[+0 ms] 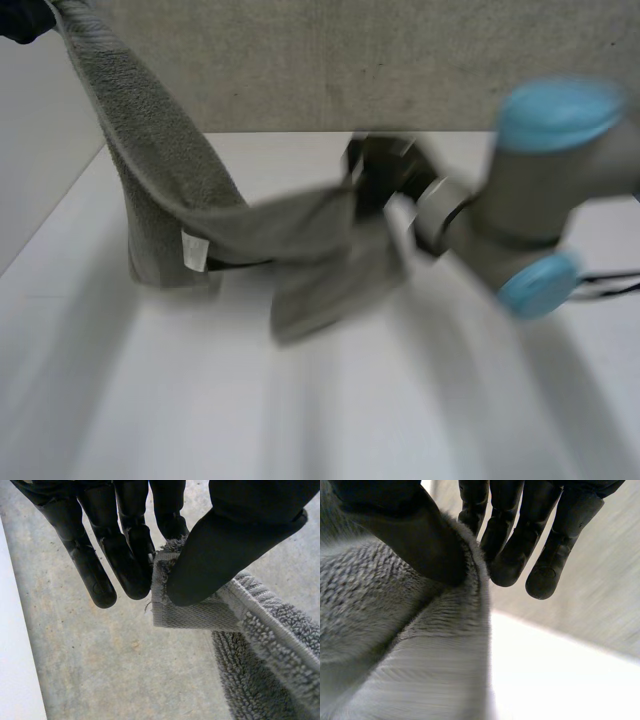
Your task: Fold the laundry
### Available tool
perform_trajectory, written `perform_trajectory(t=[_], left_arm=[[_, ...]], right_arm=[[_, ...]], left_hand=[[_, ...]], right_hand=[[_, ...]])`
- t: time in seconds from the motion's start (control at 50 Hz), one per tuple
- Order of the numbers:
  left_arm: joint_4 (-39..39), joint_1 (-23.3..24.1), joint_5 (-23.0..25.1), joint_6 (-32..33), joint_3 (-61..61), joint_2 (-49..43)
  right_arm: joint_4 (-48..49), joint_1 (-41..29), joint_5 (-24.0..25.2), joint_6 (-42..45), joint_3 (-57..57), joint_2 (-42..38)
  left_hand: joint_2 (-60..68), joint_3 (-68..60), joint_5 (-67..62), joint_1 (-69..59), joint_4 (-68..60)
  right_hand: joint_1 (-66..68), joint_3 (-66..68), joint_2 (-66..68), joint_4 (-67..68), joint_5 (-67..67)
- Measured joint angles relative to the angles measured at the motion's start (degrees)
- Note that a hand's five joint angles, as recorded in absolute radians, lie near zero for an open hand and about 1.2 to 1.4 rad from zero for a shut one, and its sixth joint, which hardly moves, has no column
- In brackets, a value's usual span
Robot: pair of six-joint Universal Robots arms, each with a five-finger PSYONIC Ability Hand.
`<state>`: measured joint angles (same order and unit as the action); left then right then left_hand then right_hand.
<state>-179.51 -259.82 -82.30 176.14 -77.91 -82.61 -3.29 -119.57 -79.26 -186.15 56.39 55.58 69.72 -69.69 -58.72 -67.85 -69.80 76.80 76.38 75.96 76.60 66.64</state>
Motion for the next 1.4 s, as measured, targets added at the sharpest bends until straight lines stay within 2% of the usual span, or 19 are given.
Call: perform_trajectory(t=[0.1, 0.18, 0.28, 0.38, 0.44, 0.48, 0.6, 0.8, 0.88, 1.0, 1.1, 1.2, 1.3, 1.4], left_arm=[[0.10, -0.70, 0.09, 0.07, -0.06, -0.99], [0.37, -0.57, 0.10, 0.25, -0.21, -2.10], [1.70, -0.08, 0.18, 0.60, -0.48, -3.65], [3.49, 0.21, 0.25, 0.81, -1.03, -4.99], [4.75, 0.31, 0.37, 1.29, -2.33, -6.18], [5.30, 0.37, 0.46, 2.34, -3.75, -7.53], [5.93, 1.07, 0.52, 7.18, -6.24, -13.05], [6.37, 4.29, 0.18, 15.02, -3.59, -26.58], [6.11, 5.35, -0.02, 16.53, 1.82, -32.04], [4.81, 6.32, -0.41, 16.46, 18.69, -37.05], [1.61, 6.39, -2.18, 13.72, 31.52, -37.20], [-4.60, 6.27, -6.05, 8.38, 37.40, -34.14], [-8.44, 5.86, -8.09, 5.12, 33.74, -31.01], [-9.56, 4.96, -7.86, 4.29, 21.25, -28.61]], right_arm=[[-2.05, 6.54, 0.12, 1.15, -2.32, 12.02], [-6.93, 10.20, 3.01, 4.66, -3.75, 19.64], [-16.72, 12.76, 7.72, 14.06, -4.03, 25.95], [-23.98, 13.03, 9.25, 24.35, -1.84, 28.17], [-28.78, 12.92, 9.34, 33.44, 1.28, 28.30], [-31.40, 12.81, 8.97, 39.51, 3.76, 27.23], [-34.10, 12.64, 6.45, 48.10, 7.90, 20.89], [-32.25, 11.96, 0.89, 50.01, 4.79, 6.60], [-28.42, 10.61, -1.69, 49.90, -2.18, 0.55], [-15.66, 9.10, -5.97, 48.82, -18.10, -4.48], [-2.23, 8.91, -7.65, 44.60, -23.18, -0.95], [8.62, 9.27, -7.47, 38.10, -19.20, 6.78], [9.59, 9.26, -6.14, 35.27, -11.85, 12.03], [1.96, 9.05, -3.11, 35.86, -1.22, 14.41]], left_hand=[[0.01, 0.00, 0.00, 0.00, 0.00], [0.00, 0.00, 0.00, 0.00, 0.00], [0.01, -0.01, 0.00, 0.00, 0.00], [0.01, -0.01, 0.00, 0.00, 0.00], [0.01, 0.00, 0.00, 0.00, 0.00], [0.01, -0.01, 0.00, 0.00, -0.01], [0.01, -0.01, 0.00, 0.00, 0.00], [0.01, -0.01, 0.00, 0.00, 0.00], [0.01, -0.02, 0.00, 0.00, -0.01], [0.03, -0.05, 0.00, 0.00, -0.02], [0.04, -0.05, 0.00, 0.00, -0.02], [0.04, -0.06, -0.06, 0.00, -0.02], [0.05, -0.06, -0.06, 0.00, -0.02], [0.04, -0.06, -0.06, 0.00, -0.02]], right_hand=[[0.00, 0.13, 0.00, 0.00, 0.01], [0.00, 0.17, 0.06, 0.00, 0.01], [0.00, 0.28, 0.23, 0.00, 0.16], [0.01, 0.44, 0.23, 0.00, 0.16], [0.01, 0.45, 0.23, 0.00, 0.16], [0.01, 0.46, 0.23, 0.01, 0.16], [0.01, 0.47, 0.23, 0.01, 0.16], [0.01, 0.47, 0.23, 0.01, 0.16], [0.01, 0.47, 0.23, 0.01, 0.16], [0.02, 0.47, 0.24, 0.05, 0.16], [0.02, 0.54, 0.79, 0.05, 0.16], [0.02, 0.55, 0.79, 0.05, 0.22], [0.02, 0.56, 0.79, 0.05, 0.59], [0.02, 0.60, 0.79, 0.05, 0.59]])
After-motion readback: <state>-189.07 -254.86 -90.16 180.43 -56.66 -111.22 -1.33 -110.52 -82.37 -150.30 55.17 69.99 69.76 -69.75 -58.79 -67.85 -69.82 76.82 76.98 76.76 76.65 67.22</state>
